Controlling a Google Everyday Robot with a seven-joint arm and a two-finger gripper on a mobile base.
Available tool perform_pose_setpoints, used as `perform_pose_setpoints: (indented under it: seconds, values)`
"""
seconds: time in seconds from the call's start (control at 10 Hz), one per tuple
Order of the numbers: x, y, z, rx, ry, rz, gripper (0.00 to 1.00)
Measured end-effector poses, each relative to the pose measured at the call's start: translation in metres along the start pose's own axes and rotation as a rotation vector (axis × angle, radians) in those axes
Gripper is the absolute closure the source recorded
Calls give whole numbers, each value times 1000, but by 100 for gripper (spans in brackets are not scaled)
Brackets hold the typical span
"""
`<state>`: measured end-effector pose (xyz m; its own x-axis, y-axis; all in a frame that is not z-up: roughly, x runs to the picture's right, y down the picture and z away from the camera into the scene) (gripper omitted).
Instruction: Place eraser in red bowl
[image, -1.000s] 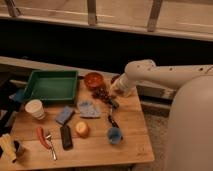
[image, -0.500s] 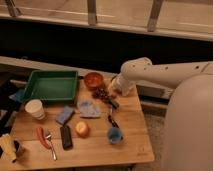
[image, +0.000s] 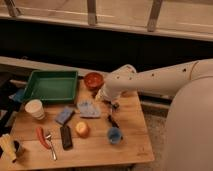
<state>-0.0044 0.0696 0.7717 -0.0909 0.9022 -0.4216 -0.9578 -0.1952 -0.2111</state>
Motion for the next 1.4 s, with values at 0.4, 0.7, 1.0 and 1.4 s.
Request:
perform_pose_setpoints:
  seconds: [0.4,0.7,1.0,1.4]
  values:
    - [36,59,21,-84,87,-135,38]
    - [36,57,21,-83,90,-134,38]
    - [32,68,31,-95,137,-180,38]
    - [26,129,63,-121,235,-321,38]
